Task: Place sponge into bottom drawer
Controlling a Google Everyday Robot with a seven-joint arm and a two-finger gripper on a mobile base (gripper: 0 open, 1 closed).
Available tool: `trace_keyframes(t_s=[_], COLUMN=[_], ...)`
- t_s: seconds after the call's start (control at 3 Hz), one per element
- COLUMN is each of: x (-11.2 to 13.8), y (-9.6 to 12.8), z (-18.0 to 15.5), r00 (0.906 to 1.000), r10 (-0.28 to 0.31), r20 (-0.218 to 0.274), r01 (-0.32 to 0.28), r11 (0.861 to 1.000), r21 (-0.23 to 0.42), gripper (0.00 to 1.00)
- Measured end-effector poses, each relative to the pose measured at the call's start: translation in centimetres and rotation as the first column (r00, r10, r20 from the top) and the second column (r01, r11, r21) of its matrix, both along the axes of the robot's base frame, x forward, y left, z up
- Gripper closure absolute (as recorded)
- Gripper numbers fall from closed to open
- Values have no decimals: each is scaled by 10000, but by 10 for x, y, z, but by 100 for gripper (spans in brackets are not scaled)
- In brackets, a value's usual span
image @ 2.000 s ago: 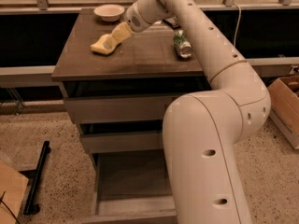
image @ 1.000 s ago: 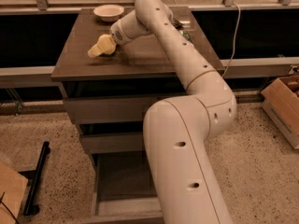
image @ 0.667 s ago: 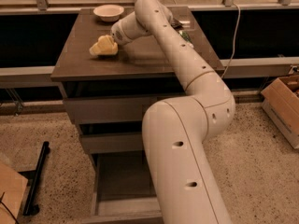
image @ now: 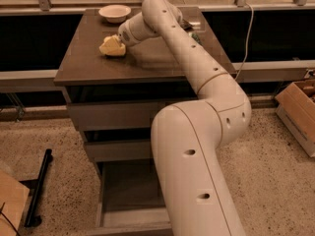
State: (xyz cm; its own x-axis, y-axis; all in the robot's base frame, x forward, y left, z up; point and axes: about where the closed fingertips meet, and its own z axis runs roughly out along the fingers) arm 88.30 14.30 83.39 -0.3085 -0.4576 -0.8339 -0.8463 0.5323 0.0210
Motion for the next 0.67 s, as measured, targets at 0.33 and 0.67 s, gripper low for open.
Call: trace_keyframes(t_s=[0.33,0.67], x=[-6,-25], y=[-10,-23], z=[20,49], r00=[9996,9987], r10=[-25,28], r20=[294,501], r01=[23,-43], r11=[10000,9996], r21=[54,287], gripper=[88,100])
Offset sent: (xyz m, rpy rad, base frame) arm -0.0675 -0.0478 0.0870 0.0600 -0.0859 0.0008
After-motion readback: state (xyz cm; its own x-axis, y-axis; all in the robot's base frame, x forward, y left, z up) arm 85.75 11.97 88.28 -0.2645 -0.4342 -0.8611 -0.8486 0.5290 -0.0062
